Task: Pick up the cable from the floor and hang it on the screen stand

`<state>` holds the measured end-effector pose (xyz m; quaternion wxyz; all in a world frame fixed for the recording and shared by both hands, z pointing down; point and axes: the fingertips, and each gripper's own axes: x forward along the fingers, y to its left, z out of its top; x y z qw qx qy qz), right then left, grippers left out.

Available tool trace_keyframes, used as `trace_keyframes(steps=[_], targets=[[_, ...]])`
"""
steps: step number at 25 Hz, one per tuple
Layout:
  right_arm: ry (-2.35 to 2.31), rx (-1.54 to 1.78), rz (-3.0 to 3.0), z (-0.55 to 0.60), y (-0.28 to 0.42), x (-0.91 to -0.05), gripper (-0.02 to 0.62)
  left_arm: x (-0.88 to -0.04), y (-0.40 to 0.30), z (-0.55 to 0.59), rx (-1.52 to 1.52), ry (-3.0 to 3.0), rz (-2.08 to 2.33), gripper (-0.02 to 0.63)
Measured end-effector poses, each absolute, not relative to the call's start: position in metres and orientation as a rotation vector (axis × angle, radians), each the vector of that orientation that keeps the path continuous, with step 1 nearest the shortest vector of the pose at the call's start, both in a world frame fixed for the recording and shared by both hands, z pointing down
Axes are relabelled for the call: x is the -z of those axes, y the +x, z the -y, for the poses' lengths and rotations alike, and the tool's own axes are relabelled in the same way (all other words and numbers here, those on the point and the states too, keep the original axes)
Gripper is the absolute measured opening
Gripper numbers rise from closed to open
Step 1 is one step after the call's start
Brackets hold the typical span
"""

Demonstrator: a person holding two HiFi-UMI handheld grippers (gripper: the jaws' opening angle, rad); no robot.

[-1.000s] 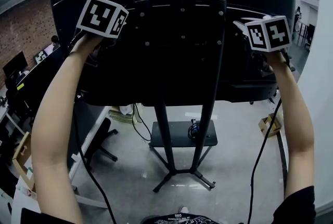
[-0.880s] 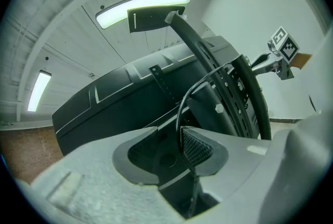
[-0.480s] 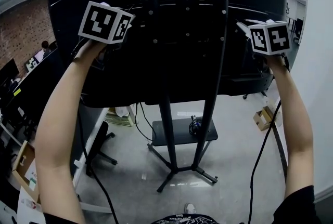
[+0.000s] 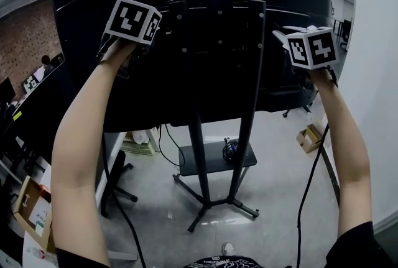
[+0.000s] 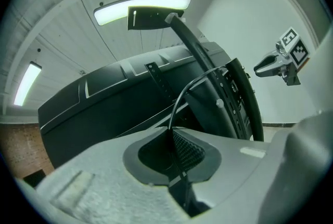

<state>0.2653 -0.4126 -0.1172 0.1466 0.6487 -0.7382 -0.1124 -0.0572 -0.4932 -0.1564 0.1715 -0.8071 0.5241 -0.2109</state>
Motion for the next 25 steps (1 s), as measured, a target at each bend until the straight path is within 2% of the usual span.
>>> trace_keyframes(steps=[21,25], targets=[[1.804,0.350,2.185,0.414,0.260,0.111,0.098,0.124,-0.054,0.507,1.208,-2.368,-1.716,0.023],[1.807,0.337,2.191,0.417,0.266,0.107,0.098,0.119,-0.051,0.507,1.165,-2.298,-1.628,0.038]])
